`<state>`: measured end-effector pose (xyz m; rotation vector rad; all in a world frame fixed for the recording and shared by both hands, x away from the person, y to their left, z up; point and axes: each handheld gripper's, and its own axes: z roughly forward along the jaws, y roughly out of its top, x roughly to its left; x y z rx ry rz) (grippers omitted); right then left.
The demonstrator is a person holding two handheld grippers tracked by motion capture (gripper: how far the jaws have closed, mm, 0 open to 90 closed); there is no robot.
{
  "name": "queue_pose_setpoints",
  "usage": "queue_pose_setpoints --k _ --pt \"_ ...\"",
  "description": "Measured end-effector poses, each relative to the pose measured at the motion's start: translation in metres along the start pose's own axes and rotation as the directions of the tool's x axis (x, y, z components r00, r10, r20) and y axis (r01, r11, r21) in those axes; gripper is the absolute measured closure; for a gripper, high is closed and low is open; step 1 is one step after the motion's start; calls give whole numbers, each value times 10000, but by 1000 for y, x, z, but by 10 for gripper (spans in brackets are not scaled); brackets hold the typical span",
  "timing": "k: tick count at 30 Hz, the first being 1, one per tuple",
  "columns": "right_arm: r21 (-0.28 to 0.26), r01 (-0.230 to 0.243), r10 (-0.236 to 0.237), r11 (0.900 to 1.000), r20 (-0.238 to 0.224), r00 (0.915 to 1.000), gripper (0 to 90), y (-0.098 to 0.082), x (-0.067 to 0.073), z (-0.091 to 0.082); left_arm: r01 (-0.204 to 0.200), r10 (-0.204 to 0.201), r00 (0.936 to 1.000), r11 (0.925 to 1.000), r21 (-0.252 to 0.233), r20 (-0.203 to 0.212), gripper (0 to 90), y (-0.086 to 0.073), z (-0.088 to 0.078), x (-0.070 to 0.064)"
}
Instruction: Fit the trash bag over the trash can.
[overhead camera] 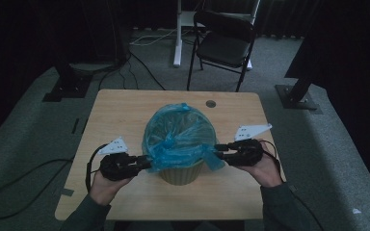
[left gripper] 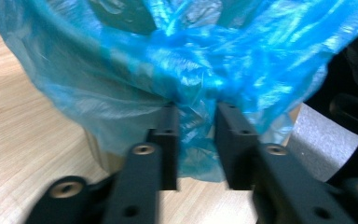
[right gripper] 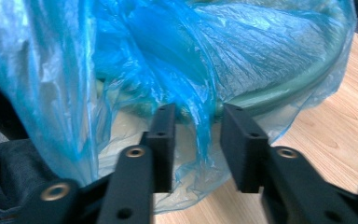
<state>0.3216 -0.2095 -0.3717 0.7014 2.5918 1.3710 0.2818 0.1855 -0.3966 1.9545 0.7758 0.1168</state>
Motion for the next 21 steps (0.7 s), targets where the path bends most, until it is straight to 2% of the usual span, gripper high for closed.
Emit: queue_pose_setpoints --k 3,7,15,21 --pt "25 82 -82 10000 -11 10000 772 1 1 0 -170 174 9997 9997 180 -181 871 0 3 -1" --pt "82 278 -279 9996 127 9995 877 2 3 1 -166 170 9997 9997 187 -177 894 -2 6 -1" --pt "247 269 -275 9993 258 9993 896 -2 1 0 -80 91 9989 9997 243 -452 896 -9 4 4" --pt "294 217 -223 9993 196 9996 895 -6 2 -1 -137 176 9955 9990 419 -931 897 -12 4 7"
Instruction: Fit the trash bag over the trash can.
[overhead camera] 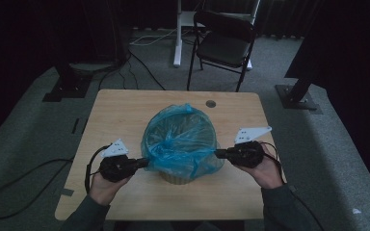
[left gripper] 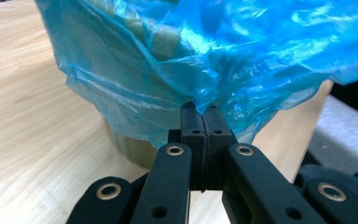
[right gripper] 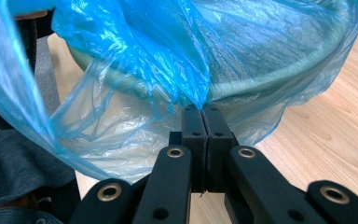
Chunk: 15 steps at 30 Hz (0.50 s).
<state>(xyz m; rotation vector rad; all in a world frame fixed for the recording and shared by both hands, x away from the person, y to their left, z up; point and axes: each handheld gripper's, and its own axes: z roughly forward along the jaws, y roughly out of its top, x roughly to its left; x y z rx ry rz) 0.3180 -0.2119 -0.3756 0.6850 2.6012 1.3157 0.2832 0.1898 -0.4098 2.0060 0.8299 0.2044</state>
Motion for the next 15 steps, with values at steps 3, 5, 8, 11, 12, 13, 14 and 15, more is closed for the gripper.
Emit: queue_pose_setpoints --k 3,5,8,11,12,13,14,15 --pt "-3 28 -28 10000 -34 10000 895 1 0 0 0 0 10000 10000 12 -96 897 0 0 1" --pt "39 23 -23 10000 -34 10000 895 1 0 1 83 -83 9999 10000 -26 -79 897 0 0 1" --pt "278 -42 40 9996 62 10000 895 -1 -3 3 -6 6 10000 10000 -63 39 896 0 0 -2" --pt "403 -228 220 9989 201 9996 895 -4 -8 5 -67 68 9999 9999 -125 113 895 0 -1 -5" --pt "405 -325 316 9987 228 9992 896 -5 -9 5 -88 90 9999 9999 -132 137 895 0 -1 -6" --pt "397 -331 322 9987 214 9993 895 -5 -9 5 -112 113 9999 9999 -108 100 895 0 -1 -6" --pt "397 -319 311 9987 197 9993 895 -5 -9 6 -140 140 9999 9999 -62 38 895 0 0 -5" --pt "417 -246 240 9988 160 9996 895 -5 -8 6 -171 172 9998 9998 27 -52 895 -1 1 -5"
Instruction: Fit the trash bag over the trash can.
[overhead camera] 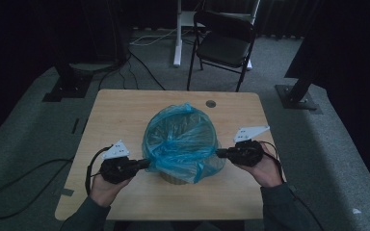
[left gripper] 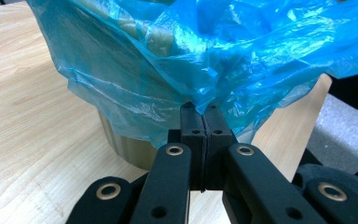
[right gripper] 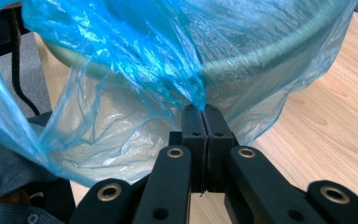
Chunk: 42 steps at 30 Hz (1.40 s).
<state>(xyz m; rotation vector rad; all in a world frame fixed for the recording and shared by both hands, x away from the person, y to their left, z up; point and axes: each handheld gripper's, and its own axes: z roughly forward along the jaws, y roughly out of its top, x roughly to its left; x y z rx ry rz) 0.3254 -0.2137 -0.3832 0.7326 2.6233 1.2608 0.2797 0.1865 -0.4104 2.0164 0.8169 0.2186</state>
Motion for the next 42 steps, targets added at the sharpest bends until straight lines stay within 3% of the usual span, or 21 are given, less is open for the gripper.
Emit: queue_pose_setpoints --k 5,11,20,31,34,37,39,42 --pt "-47 320 -322 9995 -446 9985 894 3 7 1 69 -62 9994 9998 208 -341 896 -4 4 5" --pt "428 36 -27 9991 -209 9998 895 -1 -1 6 -29 38 9993 9997 233 -363 896 -4 4 3" --pt "293 -130 138 9995 -287 9995 895 0 -4 8 52 -33 9976 9996 270 -695 896 -7 5 9" --pt "918 -312 310 9953 41 9995 895 -5 -14 20 -282 298 9986 9989 370 -443 895 -5 8 -1" --pt "908 -292 294 9954 -13 9996 895 -4 -13 21 -347 389 9962 9979 540 -785 896 -6 10 3" --pt "713 -117 141 9974 -332 9994 894 -2 -8 20 85 -38 9962 9985 535 -867 896 -9 11 12" --pt "746 -87 112 9972 -343 9993 894 -1 -7 20 167 -125 9962 9987 479 -864 896 -9 11 13" --pt "1032 -272 267 9943 61 9996 895 -3 -12 21 108 -60 9955 9987 507 -943 896 -9 10 11"
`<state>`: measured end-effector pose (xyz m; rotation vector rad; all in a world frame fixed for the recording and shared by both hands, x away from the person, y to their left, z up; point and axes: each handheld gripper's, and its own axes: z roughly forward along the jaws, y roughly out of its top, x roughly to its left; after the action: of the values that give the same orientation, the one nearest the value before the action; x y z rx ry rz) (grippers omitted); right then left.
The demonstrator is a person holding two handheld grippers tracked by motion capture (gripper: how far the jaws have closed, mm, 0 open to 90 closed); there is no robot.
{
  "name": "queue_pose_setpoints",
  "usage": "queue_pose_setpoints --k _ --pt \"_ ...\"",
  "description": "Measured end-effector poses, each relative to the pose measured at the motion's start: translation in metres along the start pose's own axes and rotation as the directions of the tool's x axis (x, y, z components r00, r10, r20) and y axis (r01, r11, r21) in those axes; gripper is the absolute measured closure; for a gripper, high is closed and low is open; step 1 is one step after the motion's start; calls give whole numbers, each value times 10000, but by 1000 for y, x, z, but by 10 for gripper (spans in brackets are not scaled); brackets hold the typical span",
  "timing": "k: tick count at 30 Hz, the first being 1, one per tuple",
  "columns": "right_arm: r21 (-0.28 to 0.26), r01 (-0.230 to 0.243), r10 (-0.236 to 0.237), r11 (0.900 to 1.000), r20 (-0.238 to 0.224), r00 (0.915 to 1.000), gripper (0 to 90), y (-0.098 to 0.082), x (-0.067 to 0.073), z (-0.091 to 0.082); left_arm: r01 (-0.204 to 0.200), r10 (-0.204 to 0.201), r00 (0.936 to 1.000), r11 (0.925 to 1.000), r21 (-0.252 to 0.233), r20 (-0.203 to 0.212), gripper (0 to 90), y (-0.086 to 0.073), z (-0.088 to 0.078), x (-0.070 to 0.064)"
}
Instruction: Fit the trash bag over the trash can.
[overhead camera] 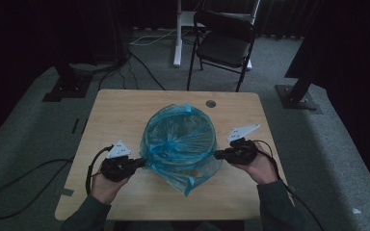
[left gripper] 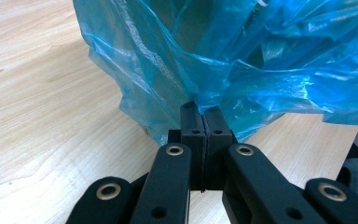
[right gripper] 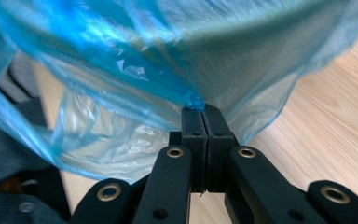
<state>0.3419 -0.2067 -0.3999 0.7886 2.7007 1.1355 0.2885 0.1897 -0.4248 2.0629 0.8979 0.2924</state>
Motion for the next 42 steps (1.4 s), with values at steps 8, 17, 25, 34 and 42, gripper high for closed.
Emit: queue_pose_setpoints --k 8,17,25,34,42 --pt "213 -131 121 9997 473 9988 893 -1 -3 -2 540 -543 9985 9982 -278 -104 891 -1 -6 13" --pt "120 290 -297 9995 604 9977 743 1 4 -11 796 -805 9967 9935 -807 -72 698 -1 -23 20" --pt "-772 242 -161 9967 1032 9945 685 7 0 -32 743 -781 9966 9887 -1304 -243 648 6 -37 28" --pt "-1191 321 -264 9924 494 9984 611 6 1 -43 724 -713 9974 9819 -1749 127 600 -1 -46 29" --pt "-1353 571 -522 9892 393 9979 547 11 7 -44 609 -525 9976 9764 -2074 461 533 1 -49 24"
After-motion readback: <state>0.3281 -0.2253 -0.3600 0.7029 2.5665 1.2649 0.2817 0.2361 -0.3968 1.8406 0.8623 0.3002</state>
